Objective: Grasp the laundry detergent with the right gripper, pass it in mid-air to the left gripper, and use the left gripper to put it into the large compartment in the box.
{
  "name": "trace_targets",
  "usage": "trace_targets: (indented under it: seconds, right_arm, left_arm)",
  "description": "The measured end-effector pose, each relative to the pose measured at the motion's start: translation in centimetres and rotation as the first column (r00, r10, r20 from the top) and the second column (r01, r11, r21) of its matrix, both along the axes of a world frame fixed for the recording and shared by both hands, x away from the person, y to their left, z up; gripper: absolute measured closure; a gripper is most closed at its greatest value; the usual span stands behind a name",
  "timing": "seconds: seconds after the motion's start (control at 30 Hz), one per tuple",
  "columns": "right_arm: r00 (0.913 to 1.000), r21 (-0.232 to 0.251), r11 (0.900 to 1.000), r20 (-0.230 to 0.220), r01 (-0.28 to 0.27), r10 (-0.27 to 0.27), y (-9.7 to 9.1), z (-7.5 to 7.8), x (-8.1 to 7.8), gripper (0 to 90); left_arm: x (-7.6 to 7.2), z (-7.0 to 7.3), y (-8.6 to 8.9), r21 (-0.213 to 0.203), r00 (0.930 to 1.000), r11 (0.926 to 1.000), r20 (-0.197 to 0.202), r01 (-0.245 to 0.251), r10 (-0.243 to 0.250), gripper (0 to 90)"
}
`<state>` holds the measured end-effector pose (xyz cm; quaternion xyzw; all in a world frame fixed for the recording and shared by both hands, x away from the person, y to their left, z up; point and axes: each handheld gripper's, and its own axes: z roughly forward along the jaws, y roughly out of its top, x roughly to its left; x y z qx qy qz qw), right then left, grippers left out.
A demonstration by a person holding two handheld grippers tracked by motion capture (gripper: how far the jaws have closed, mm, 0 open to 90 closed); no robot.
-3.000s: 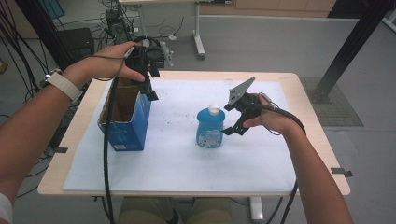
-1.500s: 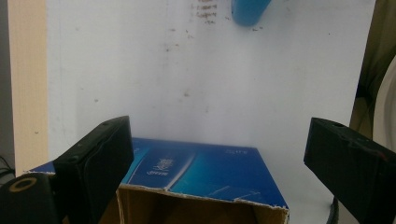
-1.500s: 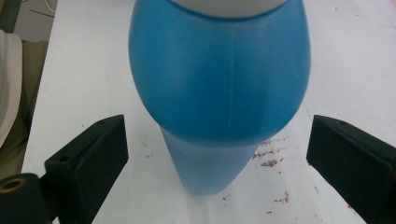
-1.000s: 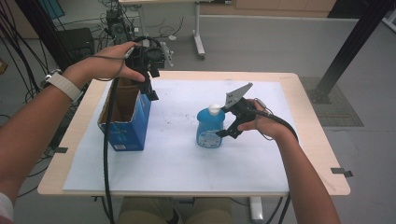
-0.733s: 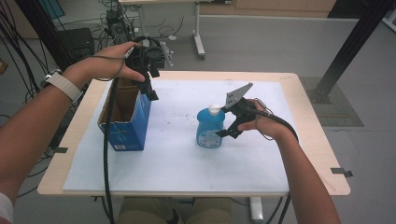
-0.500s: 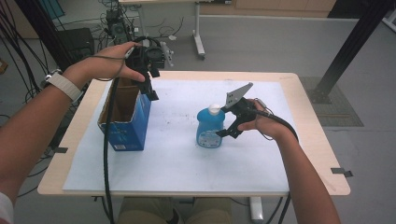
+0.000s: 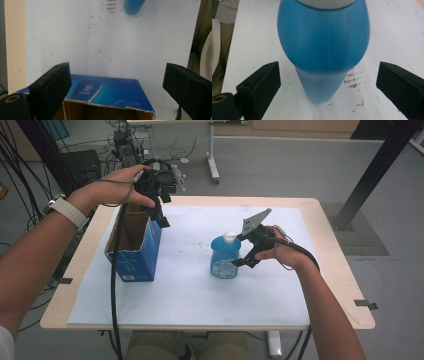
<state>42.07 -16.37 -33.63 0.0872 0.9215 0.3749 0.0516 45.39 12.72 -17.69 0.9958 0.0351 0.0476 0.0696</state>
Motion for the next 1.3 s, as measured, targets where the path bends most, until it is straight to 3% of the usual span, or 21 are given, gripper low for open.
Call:
trace_targets:
  seconds: [1.3]
  right_arm:
    - [0.9999, -0.008, 0.9999, 0.011, 0.007, -0.007, 0.09, 0.44, -0.07, 5.6]
  left_arm:
    - [-0.16, 0.2, 0.24, -0.003, 1.0, 1.0, 0.004, -0.004, 0.004, 8.7]
